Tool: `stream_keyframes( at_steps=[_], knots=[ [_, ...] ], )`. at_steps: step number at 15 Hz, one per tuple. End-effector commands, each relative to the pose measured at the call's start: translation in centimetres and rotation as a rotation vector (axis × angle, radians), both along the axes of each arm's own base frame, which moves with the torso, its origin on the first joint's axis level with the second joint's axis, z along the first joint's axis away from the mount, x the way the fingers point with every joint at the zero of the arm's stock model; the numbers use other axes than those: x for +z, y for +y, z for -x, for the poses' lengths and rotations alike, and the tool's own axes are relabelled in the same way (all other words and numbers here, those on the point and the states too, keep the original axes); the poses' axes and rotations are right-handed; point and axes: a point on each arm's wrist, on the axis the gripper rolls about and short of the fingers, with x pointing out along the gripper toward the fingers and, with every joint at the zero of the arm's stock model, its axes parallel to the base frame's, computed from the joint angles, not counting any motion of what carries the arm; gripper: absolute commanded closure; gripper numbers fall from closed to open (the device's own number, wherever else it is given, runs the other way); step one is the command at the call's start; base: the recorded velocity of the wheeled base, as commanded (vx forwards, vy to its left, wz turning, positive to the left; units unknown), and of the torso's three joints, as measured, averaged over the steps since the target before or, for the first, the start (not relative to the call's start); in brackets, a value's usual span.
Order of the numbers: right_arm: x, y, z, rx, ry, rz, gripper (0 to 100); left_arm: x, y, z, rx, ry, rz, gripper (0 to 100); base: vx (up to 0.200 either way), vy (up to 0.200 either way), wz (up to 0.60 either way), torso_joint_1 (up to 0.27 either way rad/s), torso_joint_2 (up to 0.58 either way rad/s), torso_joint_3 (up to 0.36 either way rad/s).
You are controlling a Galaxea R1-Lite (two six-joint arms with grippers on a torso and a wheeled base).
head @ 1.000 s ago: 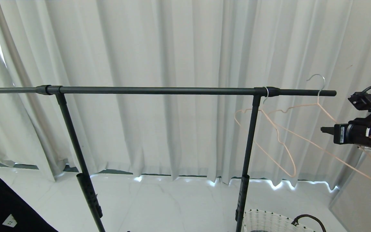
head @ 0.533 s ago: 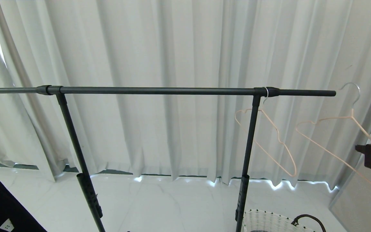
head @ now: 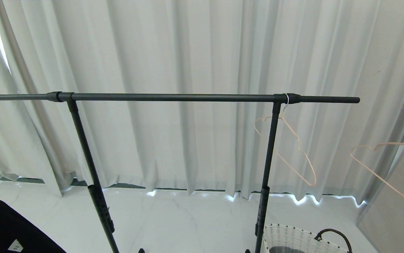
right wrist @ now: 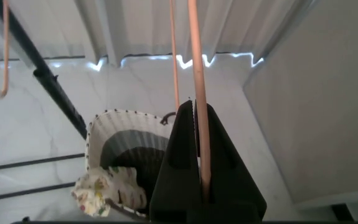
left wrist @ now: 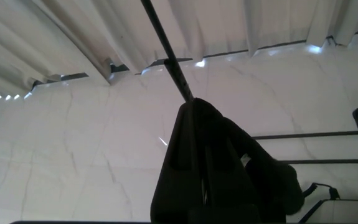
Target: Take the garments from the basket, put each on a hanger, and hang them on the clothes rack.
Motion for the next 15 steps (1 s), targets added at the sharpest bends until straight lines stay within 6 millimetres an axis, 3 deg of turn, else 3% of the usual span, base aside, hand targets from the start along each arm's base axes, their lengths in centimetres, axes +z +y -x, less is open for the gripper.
stream_keyframes(
  at_steps=[1, 5, 11, 15],
  knots=[
    [0.7, 0.1, 1.2, 0.003, -0.049, 0.003, 100, 0.0, 0.0, 0.0, 0.001, 0.0, 0.0, 100, -0.2, 0.0, 0.0, -0.007, -0.01, 0.007],
    [1.2, 0.3, 2.1, 0.013, -0.084, 0.007, 100, 0.0, 0.0, 0.0, 0.001, 0.0, 0.0, 100, -0.2, 0.0, 0.0, 0.0, 0.0, -0.001],
    [2.0, 1.0, 3.6, 0.092, -0.14, -0.003, 100, -0.3, 0.0, -0.1, 0.005, 0.016, -0.01, 100, 0.0, 0.0, 0.0, 0.0, 0.0, 0.0],
    [2.7, 1.3, 4.8, 0.177, -0.204, -0.026, 100, -0.3, 0.0, -0.1, 0.008, 0.011, -0.01, 100, 0.0, 0.2, 0.0, 0.004, 0.0, 0.001]
  ],
)
